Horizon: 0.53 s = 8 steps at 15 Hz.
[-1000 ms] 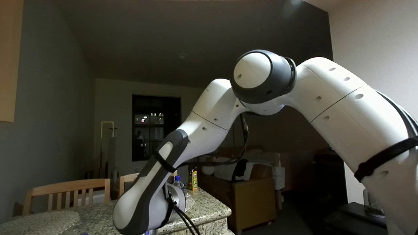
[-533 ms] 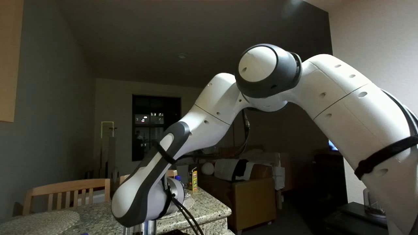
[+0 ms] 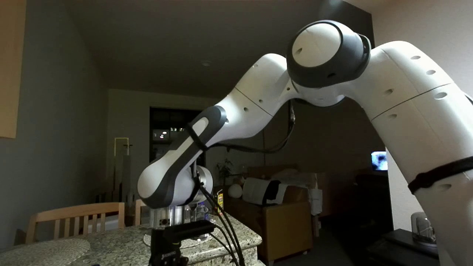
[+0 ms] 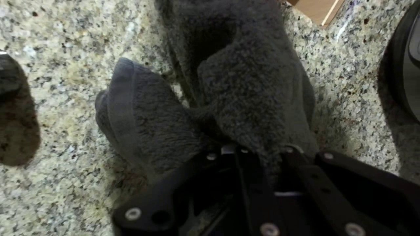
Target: Put the black towel on the black can
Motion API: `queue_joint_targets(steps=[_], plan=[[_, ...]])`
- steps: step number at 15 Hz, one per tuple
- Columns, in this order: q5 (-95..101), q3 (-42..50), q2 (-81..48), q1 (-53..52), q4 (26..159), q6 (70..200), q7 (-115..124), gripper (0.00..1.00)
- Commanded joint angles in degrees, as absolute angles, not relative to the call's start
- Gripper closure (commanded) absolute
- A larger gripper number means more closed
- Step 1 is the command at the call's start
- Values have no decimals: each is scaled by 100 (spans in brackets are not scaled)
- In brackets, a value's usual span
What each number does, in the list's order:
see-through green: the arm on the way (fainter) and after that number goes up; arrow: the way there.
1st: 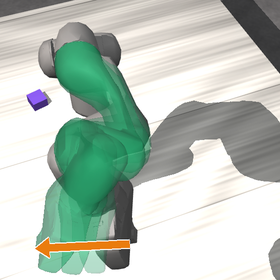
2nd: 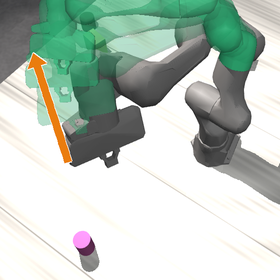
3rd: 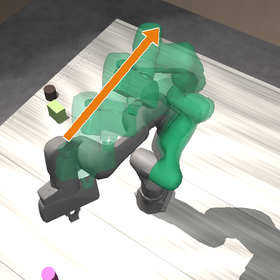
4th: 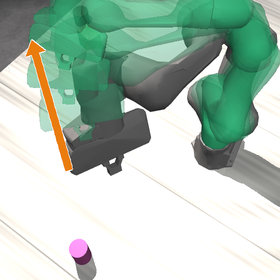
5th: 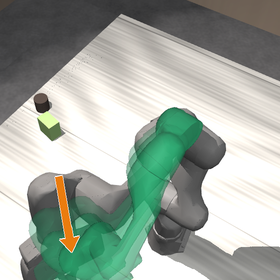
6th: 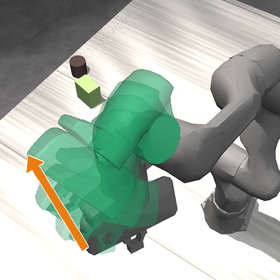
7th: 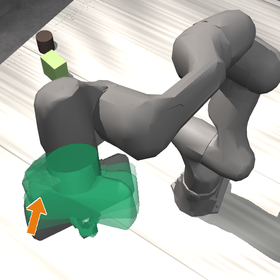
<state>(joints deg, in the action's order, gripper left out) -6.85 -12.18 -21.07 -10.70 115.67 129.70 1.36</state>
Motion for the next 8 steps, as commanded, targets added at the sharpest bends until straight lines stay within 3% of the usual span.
queue_joint_targets(steps=[1, 8], plan=[[-725, -1100, -1419, -956, 11769, 12508, 31, 92], [-41, -686, -508, -989, 11773, 12405, 543, 92]])
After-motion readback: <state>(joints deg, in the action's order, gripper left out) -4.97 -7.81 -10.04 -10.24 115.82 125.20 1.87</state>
